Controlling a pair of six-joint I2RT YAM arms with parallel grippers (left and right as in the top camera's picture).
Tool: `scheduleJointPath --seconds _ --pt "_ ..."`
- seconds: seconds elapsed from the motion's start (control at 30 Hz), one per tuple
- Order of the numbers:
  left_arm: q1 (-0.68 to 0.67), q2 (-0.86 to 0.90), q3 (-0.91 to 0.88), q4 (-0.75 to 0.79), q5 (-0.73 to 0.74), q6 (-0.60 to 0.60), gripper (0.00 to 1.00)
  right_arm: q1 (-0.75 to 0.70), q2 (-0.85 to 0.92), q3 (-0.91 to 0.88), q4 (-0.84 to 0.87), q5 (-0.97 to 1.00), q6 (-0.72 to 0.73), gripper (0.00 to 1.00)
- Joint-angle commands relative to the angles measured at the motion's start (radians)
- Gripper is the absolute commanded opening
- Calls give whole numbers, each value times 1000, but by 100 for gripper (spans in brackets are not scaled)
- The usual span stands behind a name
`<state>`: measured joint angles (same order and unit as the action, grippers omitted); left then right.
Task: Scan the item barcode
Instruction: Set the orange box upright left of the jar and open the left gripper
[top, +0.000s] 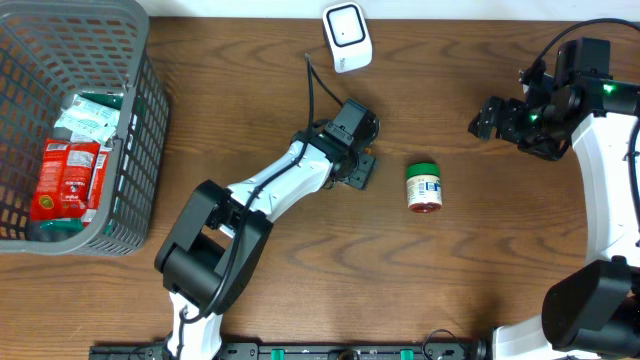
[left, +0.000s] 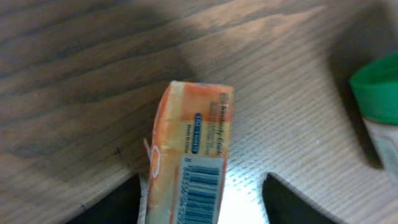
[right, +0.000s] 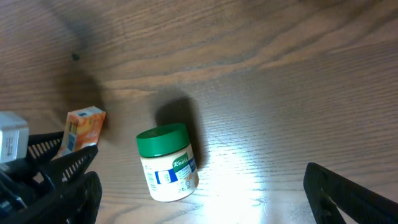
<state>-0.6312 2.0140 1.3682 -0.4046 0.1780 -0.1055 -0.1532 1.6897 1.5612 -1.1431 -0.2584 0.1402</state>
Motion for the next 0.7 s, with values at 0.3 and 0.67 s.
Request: scheduleJointPath --seconds 0.3,0.67 --pt "-47 6 -5 34 -10 -229 39 -11 -10 -1 -2 -8 -3 99" --pt "-135 6 -5 105 -164 -450 36 -11 -10 -1 -2 -8 -3 99"
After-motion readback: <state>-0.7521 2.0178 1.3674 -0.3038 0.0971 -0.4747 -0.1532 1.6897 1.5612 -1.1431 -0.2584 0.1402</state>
